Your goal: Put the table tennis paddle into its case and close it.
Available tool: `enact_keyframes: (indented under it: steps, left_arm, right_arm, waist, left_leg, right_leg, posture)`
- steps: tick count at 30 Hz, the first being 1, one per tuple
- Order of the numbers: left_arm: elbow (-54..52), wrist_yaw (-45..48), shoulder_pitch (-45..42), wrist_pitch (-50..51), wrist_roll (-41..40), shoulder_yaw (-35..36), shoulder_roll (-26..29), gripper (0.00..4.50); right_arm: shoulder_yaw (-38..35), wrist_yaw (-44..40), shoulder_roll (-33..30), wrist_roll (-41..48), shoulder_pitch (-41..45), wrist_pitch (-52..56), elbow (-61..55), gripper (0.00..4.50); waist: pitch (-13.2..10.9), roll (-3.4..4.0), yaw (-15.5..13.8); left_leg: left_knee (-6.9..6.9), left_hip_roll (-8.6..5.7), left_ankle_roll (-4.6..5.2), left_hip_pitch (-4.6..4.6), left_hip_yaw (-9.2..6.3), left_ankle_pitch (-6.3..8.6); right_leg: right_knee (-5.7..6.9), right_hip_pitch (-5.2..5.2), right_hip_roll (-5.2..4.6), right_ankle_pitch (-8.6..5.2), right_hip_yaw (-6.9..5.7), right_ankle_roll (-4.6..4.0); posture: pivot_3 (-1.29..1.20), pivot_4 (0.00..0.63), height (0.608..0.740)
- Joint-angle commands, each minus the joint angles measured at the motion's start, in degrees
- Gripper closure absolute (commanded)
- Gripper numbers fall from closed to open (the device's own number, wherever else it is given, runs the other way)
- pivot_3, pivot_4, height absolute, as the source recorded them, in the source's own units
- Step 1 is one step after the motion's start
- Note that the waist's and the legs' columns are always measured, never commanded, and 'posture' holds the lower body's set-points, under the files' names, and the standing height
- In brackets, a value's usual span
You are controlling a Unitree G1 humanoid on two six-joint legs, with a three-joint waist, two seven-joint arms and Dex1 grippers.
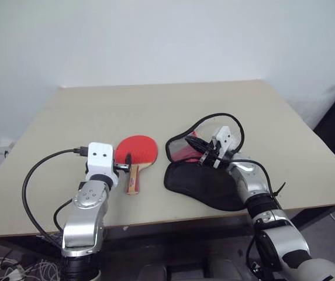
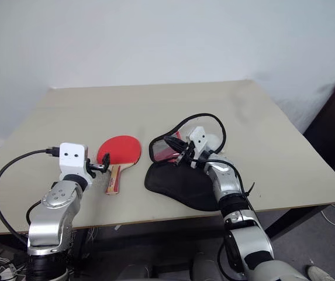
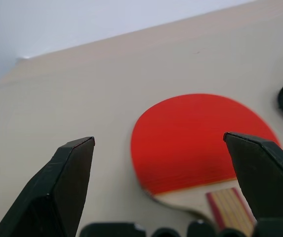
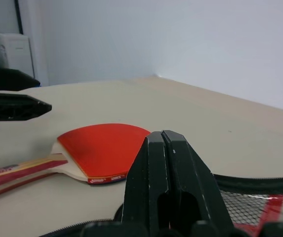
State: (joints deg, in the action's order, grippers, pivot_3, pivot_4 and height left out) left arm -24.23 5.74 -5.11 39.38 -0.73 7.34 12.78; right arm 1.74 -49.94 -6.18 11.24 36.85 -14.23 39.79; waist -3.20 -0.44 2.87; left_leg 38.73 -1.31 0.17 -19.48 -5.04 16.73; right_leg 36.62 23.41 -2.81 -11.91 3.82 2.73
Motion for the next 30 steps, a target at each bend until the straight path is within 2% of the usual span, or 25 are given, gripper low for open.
enact_keyframes:
  steps: [1,15,30]
  left_arm:
    - [-1.8,-1.0,-0.3,-0.3,0.5,-1.1,-0.7,0.03]
    - [-1.9,-3.6,0.1,0.1,0.6,-1.3,-2.5,0.03]
    - [-4.5,-5.6,1.0,11.5,1.2,-3.8,-4.7,0.03]
  right_arm:
    - [-0.9,0.5,-0.8,1.0,-0.7,-0.1,-4.0,4.5]
    - [-1.2,0.4,-1.6,0.5,2.5,-0.7,-0.3,4.5]
    - [-1.5,-1.3,-2.9,0.6,5.1,-1.3,1.3,4.5]
  waist:
    - [0.0,0.0,0.0]
    - [0.0,0.0,0.1]
    - [0.0,0.0,0.1]
  left_leg:
    - [-0.01,0.0,0.0,0.0,-0.01,0.0]
    - [-0.03,0.0,0.0,0.01,0.02,0.0]
    - [-0.03,0.0,0.0,0.01,0.0,0.0]
  right_leg:
    - [0.0,0.0,0.0,0.0,0.0,0.0]
    - [0.0,0.0,0.0,0.0,0.01,0.0]
    - [0.0,0.0,0.01,0.0,0.0,0.0]
  posture:
    - [0.0,0.0,0.74]
    - [0.0,0.0,0.74]
    - [0.0,0.0,0.74]
